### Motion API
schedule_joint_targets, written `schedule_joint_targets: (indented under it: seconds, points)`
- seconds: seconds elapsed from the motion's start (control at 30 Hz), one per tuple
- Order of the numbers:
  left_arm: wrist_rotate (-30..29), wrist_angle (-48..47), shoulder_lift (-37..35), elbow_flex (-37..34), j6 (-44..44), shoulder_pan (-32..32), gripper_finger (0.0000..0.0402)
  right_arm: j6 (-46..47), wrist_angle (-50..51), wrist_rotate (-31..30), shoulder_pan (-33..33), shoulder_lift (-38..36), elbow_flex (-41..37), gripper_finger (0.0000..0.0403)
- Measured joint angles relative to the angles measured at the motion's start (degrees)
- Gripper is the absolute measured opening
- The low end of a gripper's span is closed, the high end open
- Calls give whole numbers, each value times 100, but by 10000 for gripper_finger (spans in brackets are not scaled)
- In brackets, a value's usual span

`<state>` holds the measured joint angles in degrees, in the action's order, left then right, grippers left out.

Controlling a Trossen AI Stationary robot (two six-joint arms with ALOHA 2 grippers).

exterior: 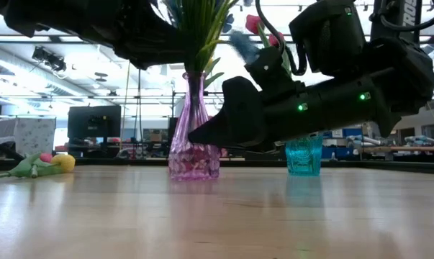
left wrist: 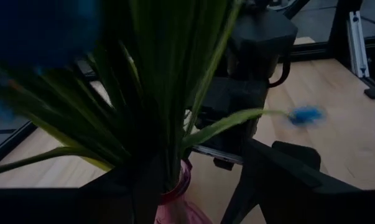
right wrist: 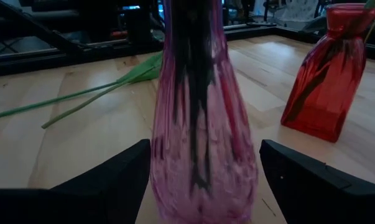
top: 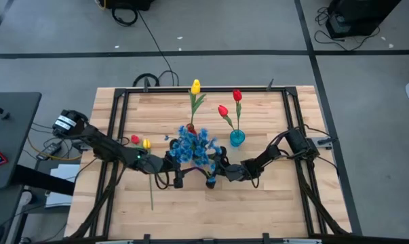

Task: Sort flowers into vase by color
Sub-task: Put the blue flowers into the pink transparent vase

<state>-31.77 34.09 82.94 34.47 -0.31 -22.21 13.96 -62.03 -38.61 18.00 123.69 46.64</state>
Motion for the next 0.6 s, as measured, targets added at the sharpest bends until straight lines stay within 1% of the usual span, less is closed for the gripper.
schedule_joint_targets:
  seconds: [0.1,0.2,0.33,0.43,0.47,0.6]
  points:
    - [134,-19,-2,47,8,51,223,50,155,-76,6,-6,1,314]
    - [209,-13,-2,49,2,96,222,50,374,-59,2,-6,1,327]
    - [265,0,-2,51,4,88,222,41,450,-55,42,-6,1,361]
    - [418,6,-2,51,-19,85,222,-35,507,-51,59,-51,1,391]
    - [443,6,-5,54,-28,85,222,-10,590,-31,59,-109,1,395]
    - [446,-41,-68,56,-11,26,222,47,1288,-73,109,-556,1,389]
